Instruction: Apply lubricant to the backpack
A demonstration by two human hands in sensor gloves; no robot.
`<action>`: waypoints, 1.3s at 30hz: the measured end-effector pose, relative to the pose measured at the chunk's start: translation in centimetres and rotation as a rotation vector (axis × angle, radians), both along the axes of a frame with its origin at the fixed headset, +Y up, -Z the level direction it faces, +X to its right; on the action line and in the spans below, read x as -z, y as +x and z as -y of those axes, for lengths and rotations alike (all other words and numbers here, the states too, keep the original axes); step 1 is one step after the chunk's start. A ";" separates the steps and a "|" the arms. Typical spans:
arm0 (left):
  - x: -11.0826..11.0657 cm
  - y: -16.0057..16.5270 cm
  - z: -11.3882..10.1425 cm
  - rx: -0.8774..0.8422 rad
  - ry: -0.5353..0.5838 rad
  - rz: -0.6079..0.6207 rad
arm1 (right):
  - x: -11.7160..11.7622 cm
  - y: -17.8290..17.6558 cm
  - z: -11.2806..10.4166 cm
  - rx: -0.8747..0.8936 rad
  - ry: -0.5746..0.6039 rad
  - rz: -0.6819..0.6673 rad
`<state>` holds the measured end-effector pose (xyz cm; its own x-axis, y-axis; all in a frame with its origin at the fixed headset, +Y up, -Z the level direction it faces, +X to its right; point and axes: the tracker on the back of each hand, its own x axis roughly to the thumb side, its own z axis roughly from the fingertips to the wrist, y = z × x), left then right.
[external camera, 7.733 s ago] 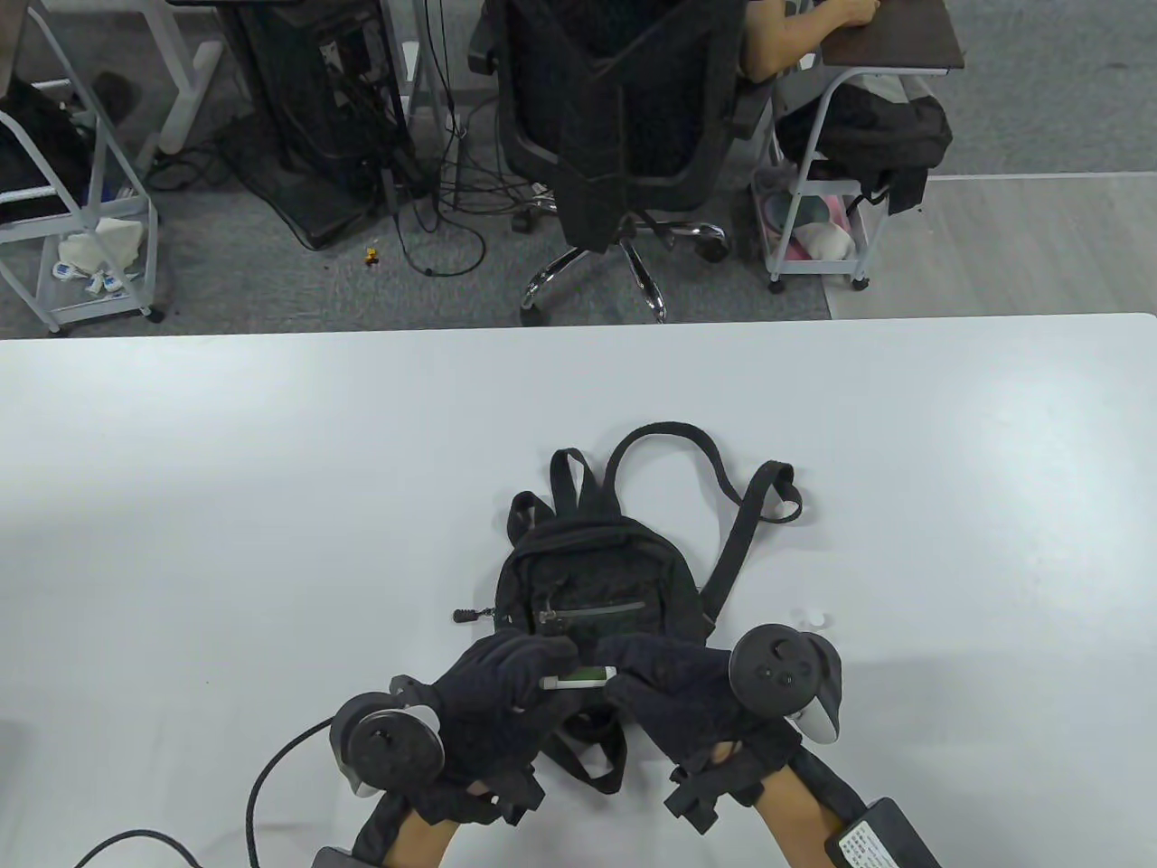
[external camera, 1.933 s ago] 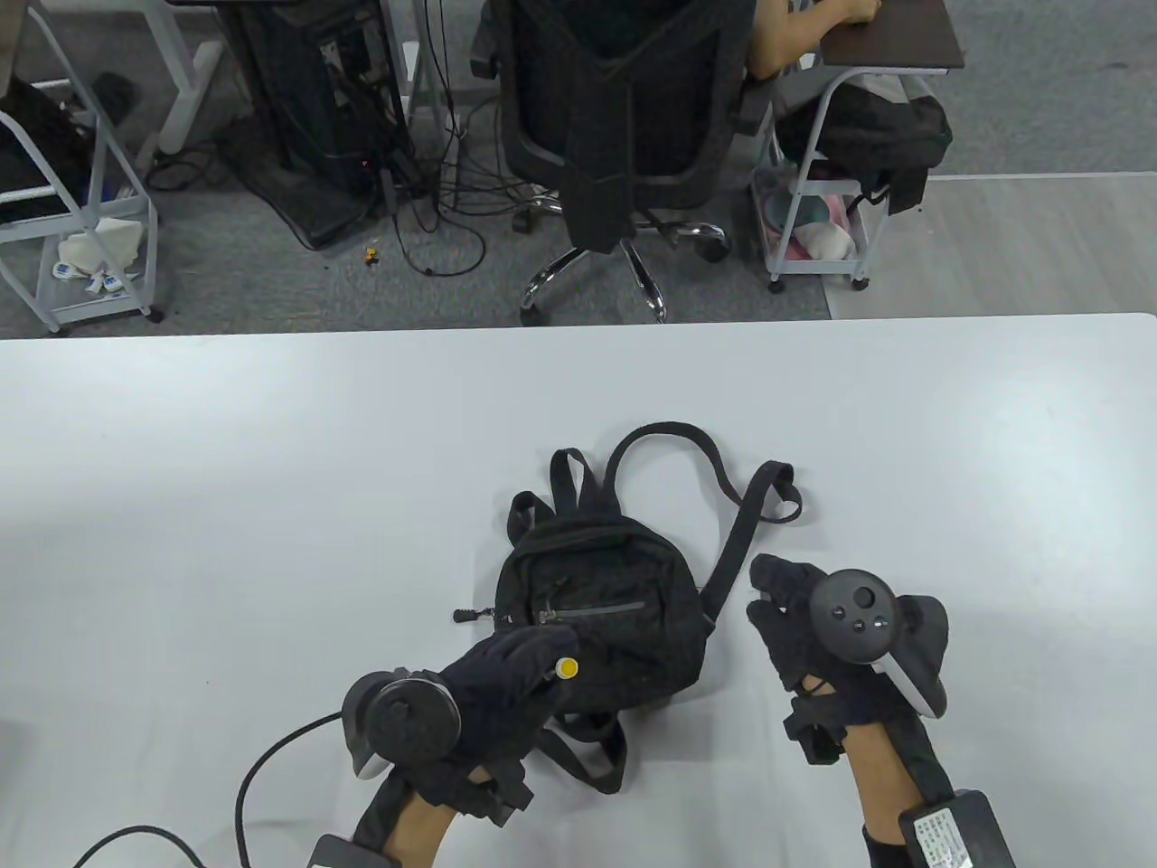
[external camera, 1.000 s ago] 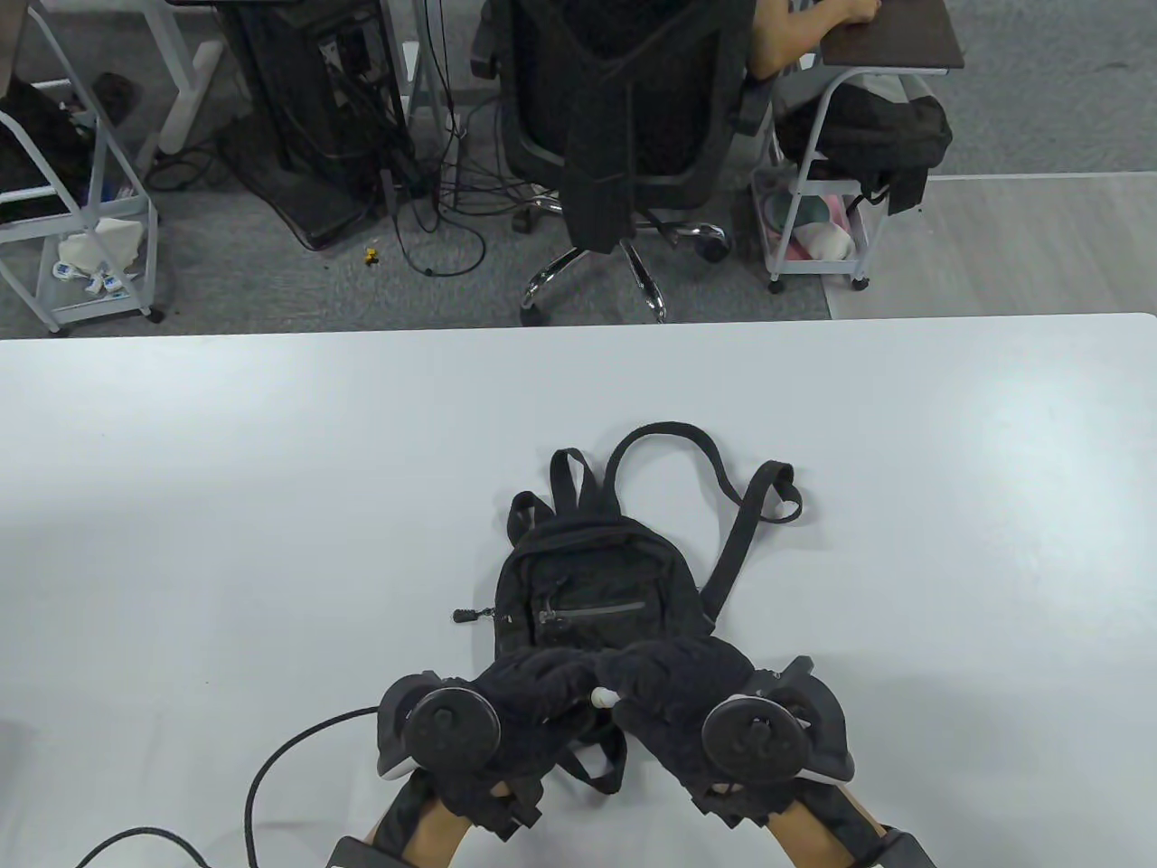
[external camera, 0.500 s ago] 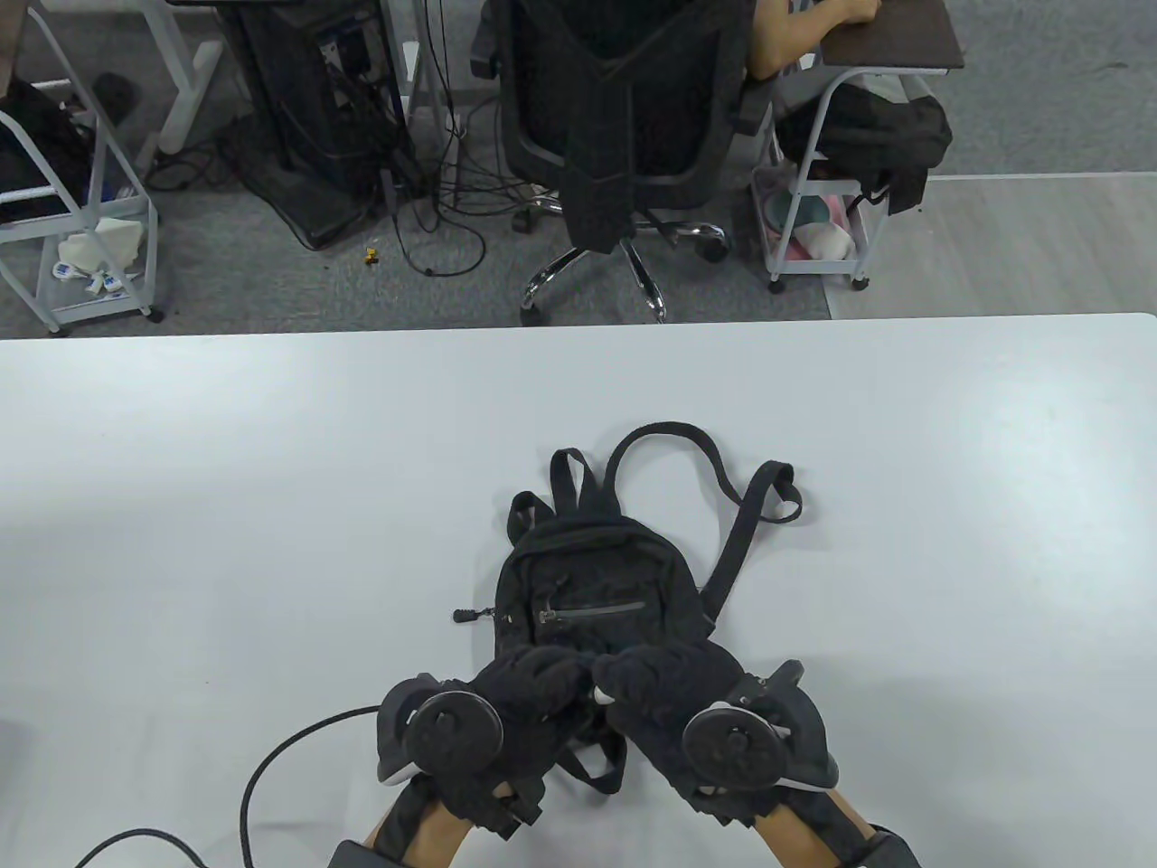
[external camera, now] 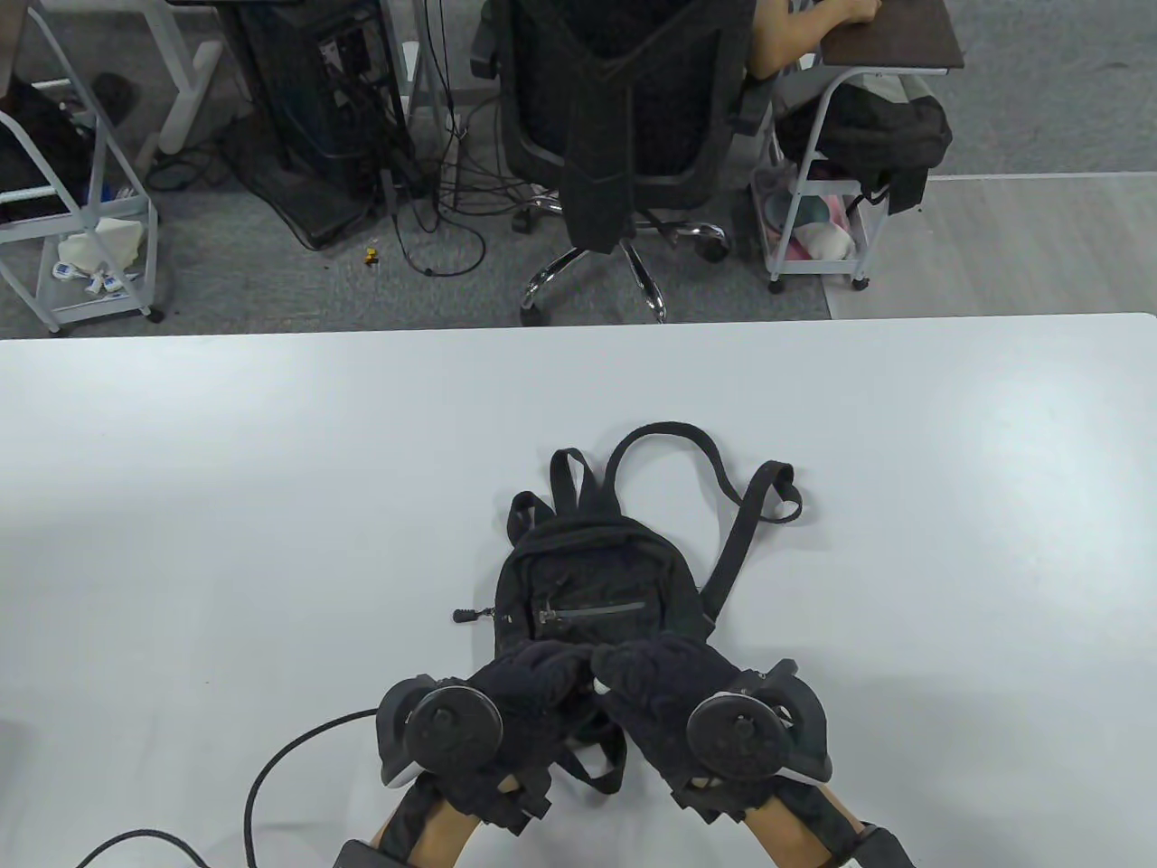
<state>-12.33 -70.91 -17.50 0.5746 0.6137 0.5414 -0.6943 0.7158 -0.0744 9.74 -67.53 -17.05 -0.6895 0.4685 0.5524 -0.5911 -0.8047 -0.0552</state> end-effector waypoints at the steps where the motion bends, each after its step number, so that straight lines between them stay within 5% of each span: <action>1: 0.0 -0.1 0.0 -0.007 0.000 -0.008 | 0.2 0.1 0.1 0.021 -0.022 0.000; 12: 0.0 -0.3 0.3 -0.109 0.031 0.034 | 0.2 2.2 -2.1 0.015 0.032 0.038; 17: 0.4 -3.4 -0.5 -0.241 0.046 -0.009 | 0.0 5.5 -4.5 -0.008 0.151 0.185; 21: 0.8 -6.1 -1.2 -0.331 0.049 -0.062 | -0.1 7.1 -5.5 -0.325 0.261 0.449; 26: 1.4 -8.5 -1.6 -0.370 0.058 -0.119 | 2.1 10.1 -4.6 -0.379 0.087 0.631; 33: 2.3 -10.1 -0.8 -0.388 0.027 -0.167 | 6.7 14.0 0.2 -0.450 -0.235 0.838; 39: 2.6 -10.7 -0.5 -0.388 0.011 -0.182 | 7.1 17.8 1.3 -0.445 -0.413 1.016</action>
<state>-23.07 -70.43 -20.12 0.3889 0.7983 0.4599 -0.9135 0.3988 0.0802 27.56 -68.82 -24.17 -0.8727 0.0908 -0.4797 -0.0896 -0.9957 -0.0255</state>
